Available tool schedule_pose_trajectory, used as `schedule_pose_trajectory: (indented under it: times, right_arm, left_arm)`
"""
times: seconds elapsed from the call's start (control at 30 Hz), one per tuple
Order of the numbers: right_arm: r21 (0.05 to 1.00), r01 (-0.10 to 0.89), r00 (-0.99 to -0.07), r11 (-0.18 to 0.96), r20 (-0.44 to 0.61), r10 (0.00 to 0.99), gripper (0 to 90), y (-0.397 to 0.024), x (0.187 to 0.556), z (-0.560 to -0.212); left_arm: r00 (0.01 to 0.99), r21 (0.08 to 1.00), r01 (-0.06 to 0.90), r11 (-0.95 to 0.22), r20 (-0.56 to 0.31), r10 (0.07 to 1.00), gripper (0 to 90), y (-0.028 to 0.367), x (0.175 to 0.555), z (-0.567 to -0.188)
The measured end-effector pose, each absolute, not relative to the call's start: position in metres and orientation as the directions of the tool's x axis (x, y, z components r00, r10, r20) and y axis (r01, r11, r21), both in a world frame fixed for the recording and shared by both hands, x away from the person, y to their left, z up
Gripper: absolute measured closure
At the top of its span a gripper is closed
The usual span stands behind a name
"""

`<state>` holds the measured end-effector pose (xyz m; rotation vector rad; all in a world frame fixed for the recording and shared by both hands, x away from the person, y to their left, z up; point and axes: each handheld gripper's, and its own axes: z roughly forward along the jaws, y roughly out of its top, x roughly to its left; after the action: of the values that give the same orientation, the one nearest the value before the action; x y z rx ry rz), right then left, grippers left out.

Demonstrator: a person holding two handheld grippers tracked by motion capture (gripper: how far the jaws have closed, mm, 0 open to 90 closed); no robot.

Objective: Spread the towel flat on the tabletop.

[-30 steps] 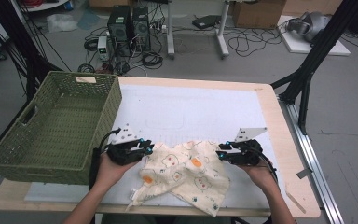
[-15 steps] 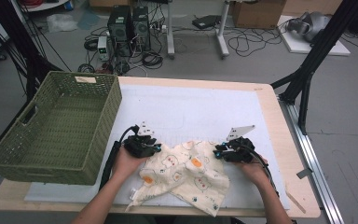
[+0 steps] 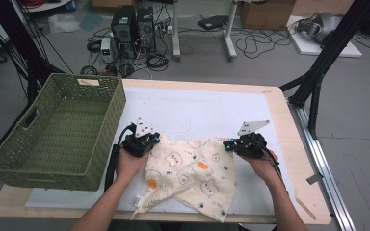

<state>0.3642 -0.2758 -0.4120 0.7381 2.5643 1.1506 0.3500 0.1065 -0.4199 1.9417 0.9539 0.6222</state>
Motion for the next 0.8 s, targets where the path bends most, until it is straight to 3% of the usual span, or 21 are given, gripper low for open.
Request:
schedule_pose_trajectory:
  times: [0.17, 0.2, 0.23, 0.27, 0.47, 0.8]
  right_arm:
    - [0.772, 0.341, -0.804, 0.536, -0.055, 0.592, 88.8, -0.279, 0.379, -0.395]
    - [0.785, 0.343, -0.791, 0.517, -0.056, 0.610, 85.7, -0.280, 0.383, -0.393]
    - [0.796, 0.347, -0.769, 0.496, -0.061, 0.636, 74.3, -0.280, 0.385, -0.392]
    - [0.808, 0.350, -0.758, 0.473, -0.052, 0.650, 71.8, -0.281, 0.387, -0.392]
    - [0.780, 0.405, -0.788, 0.478, 0.033, 0.615, 63.4, -0.283, 0.380, -0.398]
    - [0.815, 0.317, -0.872, 0.485, 0.050, 0.486, 55.9, -0.275, 0.310, -0.404]
  left_arm:
    - [0.486, 0.922, 0.299, -0.247, 0.075, 0.870, 87.1, 0.114, 0.366, -0.405]
    - [0.467, 0.926, 0.299, -0.232, 0.070, 0.881, 83.5, 0.114, 0.370, -0.404]
    - [0.465, 0.921, 0.316, -0.227, 0.058, 0.883, 74.6, 0.115, 0.374, -0.404]
    - [0.467, 0.914, 0.335, -0.230, 0.051, 0.883, 72.6, 0.115, 0.376, -0.405]
    - [0.537, 0.888, 0.361, -0.285, 0.052, 0.842, 66.8, 0.116, 0.367, -0.406]
    - [0.654, 0.882, 0.322, -0.343, 0.055, 0.755, 62.1, 0.126, 0.311, -0.416]
